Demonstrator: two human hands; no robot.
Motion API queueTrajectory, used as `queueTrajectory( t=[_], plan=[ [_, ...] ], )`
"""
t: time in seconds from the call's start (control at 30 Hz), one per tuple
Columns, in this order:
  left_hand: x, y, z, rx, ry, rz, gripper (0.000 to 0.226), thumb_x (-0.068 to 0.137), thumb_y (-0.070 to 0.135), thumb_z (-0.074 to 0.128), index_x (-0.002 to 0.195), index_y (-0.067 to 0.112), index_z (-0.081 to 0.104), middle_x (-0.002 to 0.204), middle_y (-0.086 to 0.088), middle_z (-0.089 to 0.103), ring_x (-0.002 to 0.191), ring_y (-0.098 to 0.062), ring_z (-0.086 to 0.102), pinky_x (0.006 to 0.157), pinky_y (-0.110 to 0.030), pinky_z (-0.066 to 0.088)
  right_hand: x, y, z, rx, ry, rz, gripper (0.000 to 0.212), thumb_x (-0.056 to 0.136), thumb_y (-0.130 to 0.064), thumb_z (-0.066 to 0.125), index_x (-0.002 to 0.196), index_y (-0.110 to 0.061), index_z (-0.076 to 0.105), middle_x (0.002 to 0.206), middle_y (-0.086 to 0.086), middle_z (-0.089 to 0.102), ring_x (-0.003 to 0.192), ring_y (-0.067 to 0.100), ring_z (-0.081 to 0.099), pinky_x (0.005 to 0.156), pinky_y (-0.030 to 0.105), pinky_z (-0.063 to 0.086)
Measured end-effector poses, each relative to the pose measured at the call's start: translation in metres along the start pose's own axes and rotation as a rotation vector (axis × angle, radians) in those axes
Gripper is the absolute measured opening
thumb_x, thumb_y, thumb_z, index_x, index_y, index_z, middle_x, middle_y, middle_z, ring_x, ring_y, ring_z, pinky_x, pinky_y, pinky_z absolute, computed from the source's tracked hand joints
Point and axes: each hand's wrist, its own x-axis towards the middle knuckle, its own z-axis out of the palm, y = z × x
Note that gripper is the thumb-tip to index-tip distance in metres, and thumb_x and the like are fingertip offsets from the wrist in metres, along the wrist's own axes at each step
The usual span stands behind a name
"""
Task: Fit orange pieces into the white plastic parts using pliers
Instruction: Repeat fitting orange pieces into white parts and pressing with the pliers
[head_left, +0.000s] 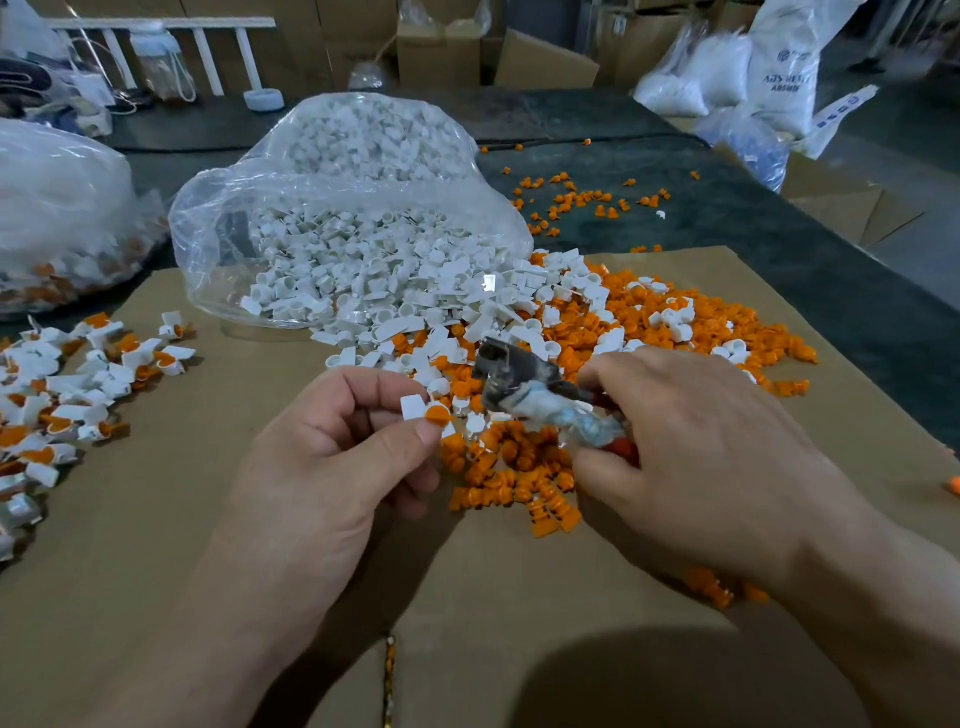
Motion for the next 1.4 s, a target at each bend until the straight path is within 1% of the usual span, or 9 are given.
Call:
queueTrajectory(
  t=[0.13, 0.2, 0.33, 0.47, 0.57, 0.83, 1.0, 1.17, 1.4],
  plan=[
    [-0.002, 0.007, 0.003, -0.041, 0.019, 0.061, 0.025, 0.062, 0.012, 0.085, 0.079, 0.028, 0.074, 0.065, -0.007, 0.064, 0.051, -0.011, 0.061, 0.042, -0.017, 0.047, -0.004, -0.004, -0.005, 0.007, -0.037, -0.063, 0.036, 0.079, -0.056, 0.027, 0.096, -0.036, 0.051, 0.078, -0.014, 0.048, 0.076, 0.009, 0.043, 0.071, 0.032, 0.033],
    [-0.002, 0.01, 0.006, -0.079, 0.039, 0.077, 0.016, 0.064, 0.018, 0.074, 0.076, 0.028, 0.074, 0.061, -0.004, 0.062, 0.049, -0.01, 0.06, 0.039, -0.016, 0.044, -0.006, -0.006, -0.007, 0.004, -0.069, -0.08, 0.044, 0.076, -0.056, 0.022, 0.101, -0.036, 0.052, 0.081, -0.013, 0.05, 0.08, 0.01, 0.045, 0.076, 0.035, 0.038],
    [-0.004, 0.01, 0.008, -0.075, 0.053, 0.101, 0.017, 0.063, 0.019, 0.071, 0.074, 0.032, 0.074, 0.056, 0.003, 0.059, 0.047, -0.007, 0.06, 0.038, -0.014, 0.042, -0.007, -0.008, -0.008, 0.088, -0.066, -0.089, 0.052, 0.073, -0.055, 0.022, 0.109, -0.035, 0.053, 0.09, -0.014, 0.053, 0.087, 0.011, 0.046, 0.075, 0.033, 0.044],
    [-0.003, 0.008, 0.006, -0.028, 0.041, 0.133, 0.03, 0.061, 0.01, 0.085, 0.078, 0.032, 0.074, 0.057, 0.003, 0.059, 0.047, -0.006, 0.059, 0.04, -0.014, 0.044, -0.008, -0.006, -0.005, 0.112, -0.067, -0.111, 0.054, 0.072, -0.055, 0.021, 0.114, -0.038, 0.05, 0.096, -0.015, 0.053, 0.093, 0.009, 0.046, 0.078, 0.032, 0.045],
    [-0.002, 0.005, 0.004, -0.009, 0.034, 0.155, 0.021, 0.071, 0.013, 0.071, 0.08, 0.032, 0.074, 0.06, 0.003, 0.061, 0.049, -0.007, 0.06, 0.042, -0.015, 0.046, -0.008, -0.004, -0.004, 0.133, -0.056, -0.123, 0.057, 0.071, -0.056, 0.022, 0.119, -0.038, 0.047, 0.1, -0.018, 0.052, 0.095, 0.007, 0.045, 0.081, 0.03, 0.044],
    [-0.004, 0.006, 0.005, -0.047, -0.004, 0.112, 0.019, 0.07, 0.013, 0.071, 0.078, 0.03, 0.075, 0.063, -0.001, 0.065, 0.052, -0.011, 0.063, 0.043, -0.02, 0.05, -0.009, -0.001, 0.0, 0.157, -0.028, -0.149, 0.063, 0.073, -0.055, 0.024, 0.129, -0.037, 0.044, 0.115, -0.022, 0.05, 0.103, 0.002, 0.043, 0.086, 0.025, 0.041],
    [-0.004, 0.006, 0.004, -0.022, -0.044, 0.124, 0.017, 0.068, 0.016, 0.075, 0.076, 0.03, 0.074, 0.062, -0.002, 0.065, 0.054, -0.01, 0.063, 0.044, -0.02, 0.05, -0.009, -0.002, 0.0, 0.162, -0.032, -0.16, 0.06, 0.075, -0.053, 0.028, 0.13, -0.036, 0.045, 0.114, -0.021, 0.051, 0.102, 0.001, 0.043, 0.085, 0.025, 0.041],
    [-0.004, 0.003, 0.001, 0.025, -0.063, 0.154, 0.019, 0.067, 0.04, 0.075, 0.083, 0.03, 0.073, 0.066, -0.006, 0.069, 0.058, -0.012, 0.065, 0.048, -0.021, 0.051, -0.008, -0.002, 0.0, 0.153, -0.049, -0.156, 0.058, 0.077, -0.052, 0.031, 0.13, -0.034, 0.046, 0.112, -0.02, 0.051, 0.1, 0.002, 0.042, 0.084, 0.026, 0.042],
    [-0.003, -0.003, -0.004, 0.082, -0.097, 0.172, 0.019, 0.071, 0.04, 0.075, 0.087, 0.03, 0.072, 0.068, -0.005, 0.068, 0.057, -0.014, 0.064, 0.051, -0.02, 0.05, -0.006, -0.005, -0.002, 0.056, -0.077, -0.146, 0.053, 0.076, -0.061, 0.018, 0.104, -0.037, 0.056, 0.086, -0.017, 0.056, 0.083, 0.008, 0.048, 0.08, 0.034, 0.041]
  ],
)
